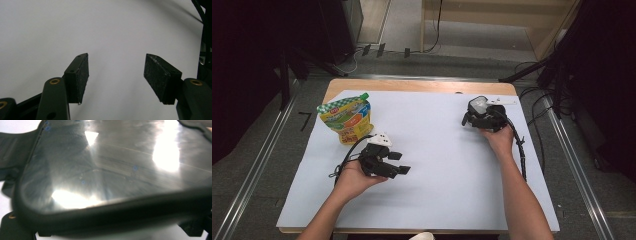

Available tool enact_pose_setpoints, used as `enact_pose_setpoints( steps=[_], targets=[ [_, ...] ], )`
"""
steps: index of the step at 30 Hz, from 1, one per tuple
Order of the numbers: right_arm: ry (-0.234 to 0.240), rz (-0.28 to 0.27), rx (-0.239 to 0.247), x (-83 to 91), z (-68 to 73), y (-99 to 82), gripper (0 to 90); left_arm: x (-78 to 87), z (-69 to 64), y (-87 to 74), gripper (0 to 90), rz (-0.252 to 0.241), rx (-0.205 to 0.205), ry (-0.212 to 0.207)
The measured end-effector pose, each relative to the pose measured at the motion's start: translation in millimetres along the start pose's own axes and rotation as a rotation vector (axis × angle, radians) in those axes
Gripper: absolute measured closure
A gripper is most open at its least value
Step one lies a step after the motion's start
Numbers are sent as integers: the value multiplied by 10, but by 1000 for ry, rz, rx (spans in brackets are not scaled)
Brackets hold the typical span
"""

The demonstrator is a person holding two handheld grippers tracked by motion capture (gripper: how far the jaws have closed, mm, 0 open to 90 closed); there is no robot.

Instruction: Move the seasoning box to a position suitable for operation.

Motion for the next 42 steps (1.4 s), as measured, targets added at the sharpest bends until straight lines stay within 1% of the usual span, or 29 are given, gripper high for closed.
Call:
enact_pose_setpoints(
  steps=[1, 2, 3, 4, 7, 11, 12, 20, 26, 29, 31, 33, 34, 35, 36, 38, 42],
  targets=[
    [0, 0, 0, 0, 0, 0, 116, 0, 0, 0, 378, 0, 0, 0],
    [-14, 2, 6, -27, 9, 7, 121, 0, 2, -1, 378, -1, 1, 0],
    [-14, 2, 6, -27, 9, 7, 121, 0, 3, -1, 378, -1, 3, 0],
    [-25, 2, 17, -35, 17, 9, 127, 1, 4, -2, 379, -3, 5, 0],
    [-28, 3, 28, -35, 17, 7, 132, 3, 6, -3, 380, -2, 4, 1],
    [-46, 20, 53, -22, 39, 4, 150, -3, 5, -1, 381, 0, 5, 3],
    [-50, 21, 49, -16, 47, 7, 152, -8, 3, -1, 382, 1, 4, 4],
    [-18, 15, 29, 21, 74, 3, 155, -20, 19, -3, 382, 4, 9, 6],
    [-10, 13, 28, 64, 105, -6, 155, -13, 18, 0, 383, 3, 10, 6],
    [-3, -3, 24, 114, 121, 9, 156, -18, 19, 6, 382, 3, 7, 5],
    [5, -7, 27, 201, 160, 38, 155, -25, 15, 9, 382, 6, 10, 3],
    [6, -9, 43, 265, 190, 56, 155, -31, 9, 14, 382, 6, 10, 1],
    [6, -9, 43, 265, 190, 56, 155, -35, 7, 18, 382, 6, 9, -1],
    [15, -9, 58, 343, 229, 74, 155, -42, 2, 27, 382, 8, 10, -1],
    [15, -9, 58, 343, 229, 74, 155, -42, 2, 27, 382, 8, 10, -1],
    [20, -12, 74, 434, 276, 96, 155, -51, -3, 36, 381, 6, 11, -6],
    [40, -27, 81, 593, 379, 120, 155, -61, -14, 54, 381, 5, 11, -8]
  ],
)
Point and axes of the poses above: each handheld gripper's, and its own axes: x roughly backward along the jaws, y roughly out of its top, z roughly to its left, the point moved 6 cm from there along -x, roughly forward along the jaws, and after that the axes turned 12 degrees about x, right-handed, at the moved point
